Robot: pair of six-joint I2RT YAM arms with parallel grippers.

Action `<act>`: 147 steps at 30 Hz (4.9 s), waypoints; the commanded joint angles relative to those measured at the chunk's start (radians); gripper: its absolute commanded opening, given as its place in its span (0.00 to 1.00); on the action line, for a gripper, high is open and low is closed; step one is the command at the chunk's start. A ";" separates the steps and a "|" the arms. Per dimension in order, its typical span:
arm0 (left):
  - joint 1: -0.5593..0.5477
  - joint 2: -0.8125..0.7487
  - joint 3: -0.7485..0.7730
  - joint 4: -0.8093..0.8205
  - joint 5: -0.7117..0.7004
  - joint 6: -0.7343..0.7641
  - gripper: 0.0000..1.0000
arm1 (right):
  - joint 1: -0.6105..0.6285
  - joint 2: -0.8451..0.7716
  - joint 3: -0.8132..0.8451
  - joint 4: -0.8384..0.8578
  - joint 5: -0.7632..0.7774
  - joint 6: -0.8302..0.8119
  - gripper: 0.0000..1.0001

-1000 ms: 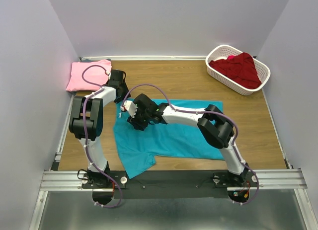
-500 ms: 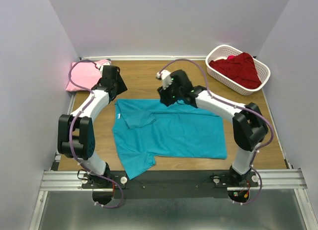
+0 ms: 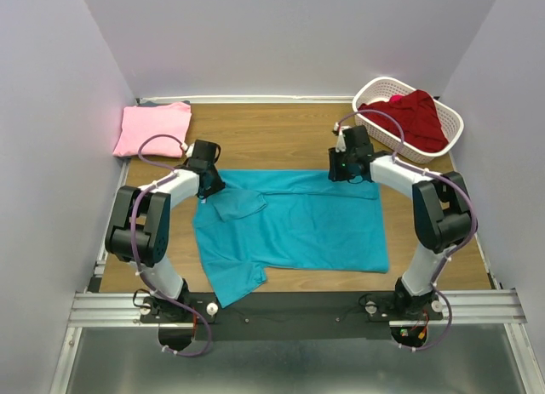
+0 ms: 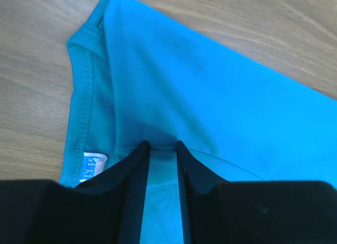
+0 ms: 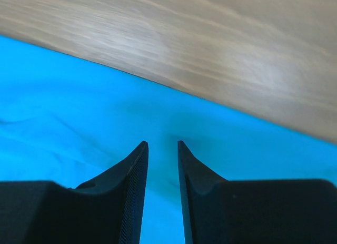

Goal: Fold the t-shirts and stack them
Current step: Fold the tshirt

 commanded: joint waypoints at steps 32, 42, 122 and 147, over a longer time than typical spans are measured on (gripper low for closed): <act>0.062 0.075 0.098 -0.007 -0.010 -0.031 0.45 | -0.212 0.003 -0.072 0.009 0.080 0.190 0.37; 0.097 0.301 0.298 -0.051 -0.026 -0.011 0.41 | -0.241 0.219 0.087 0.010 0.198 0.144 0.37; -0.106 -0.286 -0.237 -0.415 -0.050 -0.289 0.00 | -0.257 -0.623 -0.454 -0.329 0.137 0.332 0.68; -0.106 -0.369 -0.271 -0.344 -0.020 -0.240 0.00 | -0.257 -0.454 -0.474 -0.367 0.232 0.422 0.58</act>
